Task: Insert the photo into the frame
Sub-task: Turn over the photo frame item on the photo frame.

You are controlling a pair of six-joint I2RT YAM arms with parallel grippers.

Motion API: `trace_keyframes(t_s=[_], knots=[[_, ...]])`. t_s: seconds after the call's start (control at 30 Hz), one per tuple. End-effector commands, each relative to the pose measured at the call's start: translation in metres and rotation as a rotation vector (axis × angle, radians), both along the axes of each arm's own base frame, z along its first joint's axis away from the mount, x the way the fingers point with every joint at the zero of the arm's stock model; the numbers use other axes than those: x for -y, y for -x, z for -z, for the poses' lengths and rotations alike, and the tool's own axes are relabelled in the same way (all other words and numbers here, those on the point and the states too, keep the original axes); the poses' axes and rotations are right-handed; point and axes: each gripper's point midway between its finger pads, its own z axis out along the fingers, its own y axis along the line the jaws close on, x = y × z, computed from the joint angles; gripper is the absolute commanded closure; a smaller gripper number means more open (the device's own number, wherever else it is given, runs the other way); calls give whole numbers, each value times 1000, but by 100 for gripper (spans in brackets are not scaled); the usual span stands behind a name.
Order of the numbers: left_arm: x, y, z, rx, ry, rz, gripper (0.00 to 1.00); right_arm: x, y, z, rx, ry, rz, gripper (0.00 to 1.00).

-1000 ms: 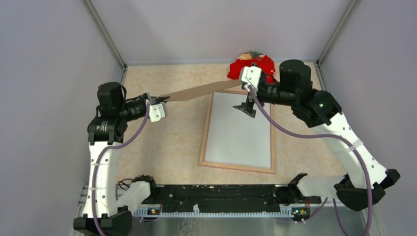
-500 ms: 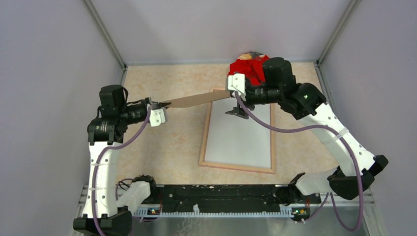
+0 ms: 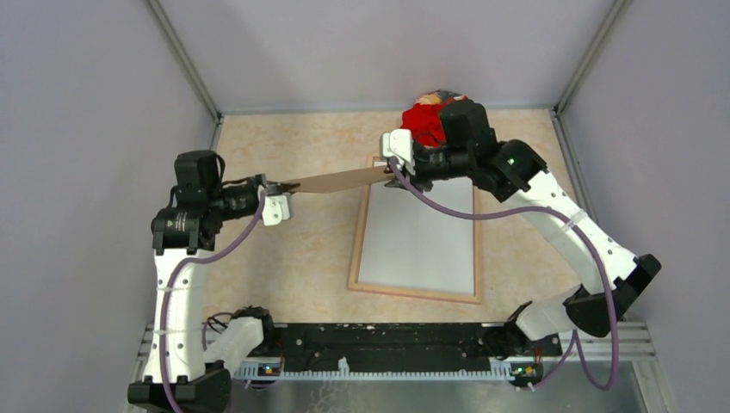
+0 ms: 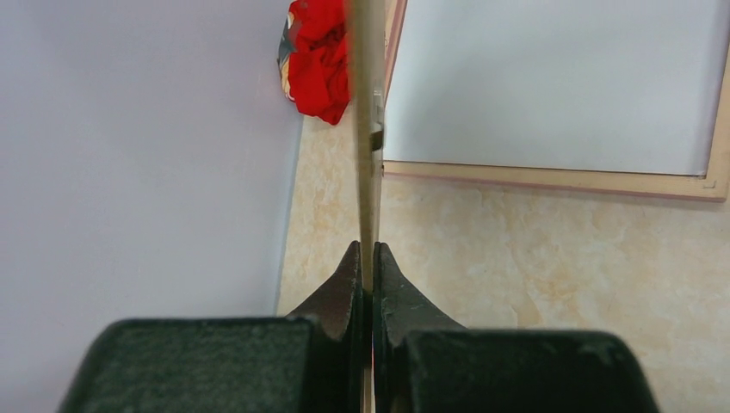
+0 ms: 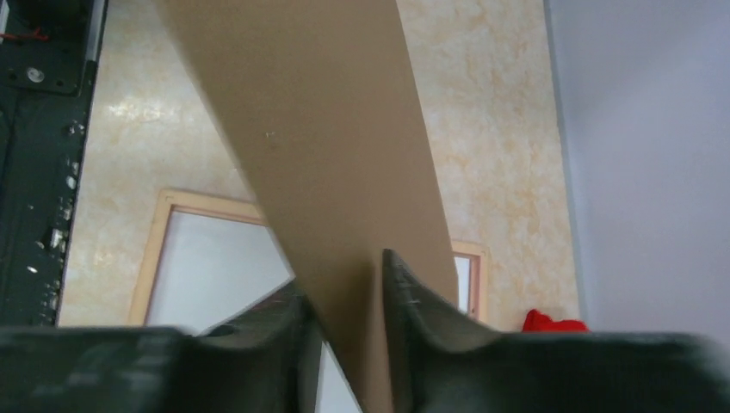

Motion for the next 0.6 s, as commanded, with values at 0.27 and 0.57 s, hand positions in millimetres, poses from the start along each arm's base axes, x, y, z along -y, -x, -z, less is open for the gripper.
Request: trace_keyframes(t_s=[0.27,0.57], knots=[[10,-7,-78,282,137,14,21,-24,0,-49,126,-186,-9,100],[1,-30,-135,321,351,-123,1,-22,-7,-134,203,-466,96,100]])
